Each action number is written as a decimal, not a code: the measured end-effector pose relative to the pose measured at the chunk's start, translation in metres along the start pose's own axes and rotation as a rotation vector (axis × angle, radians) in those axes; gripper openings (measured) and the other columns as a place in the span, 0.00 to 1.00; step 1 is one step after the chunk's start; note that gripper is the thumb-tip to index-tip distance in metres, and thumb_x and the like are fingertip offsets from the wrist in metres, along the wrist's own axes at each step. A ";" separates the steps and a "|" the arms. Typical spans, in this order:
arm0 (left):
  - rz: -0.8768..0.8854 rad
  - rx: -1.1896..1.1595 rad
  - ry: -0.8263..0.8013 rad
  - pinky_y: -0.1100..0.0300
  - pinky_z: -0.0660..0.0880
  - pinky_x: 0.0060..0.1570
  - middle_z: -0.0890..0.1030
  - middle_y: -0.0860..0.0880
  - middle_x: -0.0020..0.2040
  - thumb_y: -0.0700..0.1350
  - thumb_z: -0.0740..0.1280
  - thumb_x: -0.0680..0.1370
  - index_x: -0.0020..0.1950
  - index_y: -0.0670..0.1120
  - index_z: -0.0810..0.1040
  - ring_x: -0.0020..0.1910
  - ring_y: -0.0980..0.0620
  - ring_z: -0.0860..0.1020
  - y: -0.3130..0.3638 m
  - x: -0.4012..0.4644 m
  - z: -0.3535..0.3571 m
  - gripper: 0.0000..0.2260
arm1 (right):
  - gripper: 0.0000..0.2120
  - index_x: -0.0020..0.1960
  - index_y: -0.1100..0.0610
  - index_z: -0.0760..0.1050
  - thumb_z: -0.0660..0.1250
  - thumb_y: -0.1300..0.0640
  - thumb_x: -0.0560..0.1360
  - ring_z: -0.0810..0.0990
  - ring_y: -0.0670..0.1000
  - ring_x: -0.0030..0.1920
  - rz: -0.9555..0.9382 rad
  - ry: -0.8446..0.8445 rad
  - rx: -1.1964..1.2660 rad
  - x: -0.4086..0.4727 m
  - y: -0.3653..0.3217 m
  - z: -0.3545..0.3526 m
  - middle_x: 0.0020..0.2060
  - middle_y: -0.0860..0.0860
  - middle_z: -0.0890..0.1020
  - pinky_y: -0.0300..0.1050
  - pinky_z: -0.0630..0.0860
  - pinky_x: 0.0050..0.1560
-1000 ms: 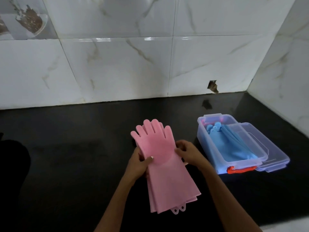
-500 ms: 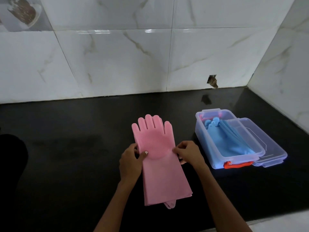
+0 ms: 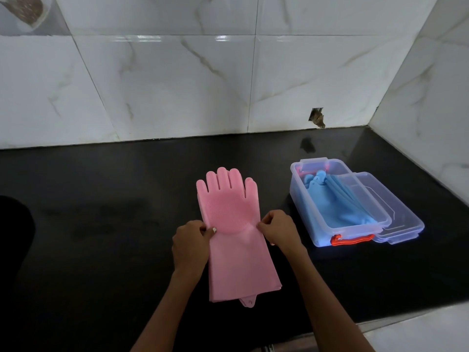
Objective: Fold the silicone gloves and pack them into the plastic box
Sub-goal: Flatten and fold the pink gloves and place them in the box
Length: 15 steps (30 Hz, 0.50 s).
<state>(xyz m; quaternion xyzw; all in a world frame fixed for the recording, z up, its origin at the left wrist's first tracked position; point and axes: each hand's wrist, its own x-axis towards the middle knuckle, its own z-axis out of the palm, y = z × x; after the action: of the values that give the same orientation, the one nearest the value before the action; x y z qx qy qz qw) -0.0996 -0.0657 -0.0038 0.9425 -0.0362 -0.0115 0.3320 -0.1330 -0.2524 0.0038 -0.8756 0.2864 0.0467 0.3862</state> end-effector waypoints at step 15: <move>0.089 0.006 0.128 0.64 0.69 0.35 0.79 0.46 0.38 0.46 0.66 0.77 0.41 0.42 0.78 0.34 0.55 0.74 -0.003 -0.001 0.009 0.10 | 0.05 0.45 0.54 0.73 0.65 0.52 0.76 0.78 0.47 0.41 -0.092 0.072 -0.045 -0.001 0.010 0.004 0.43 0.52 0.80 0.39 0.73 0.44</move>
<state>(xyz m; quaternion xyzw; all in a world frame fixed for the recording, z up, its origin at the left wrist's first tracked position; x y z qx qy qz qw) -0.1010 -0.0686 -0.0127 0.9397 -0.0567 0.0636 0.3311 -0.1383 -0.2546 -0.0056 -0.8975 0.2583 0.0037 0.3575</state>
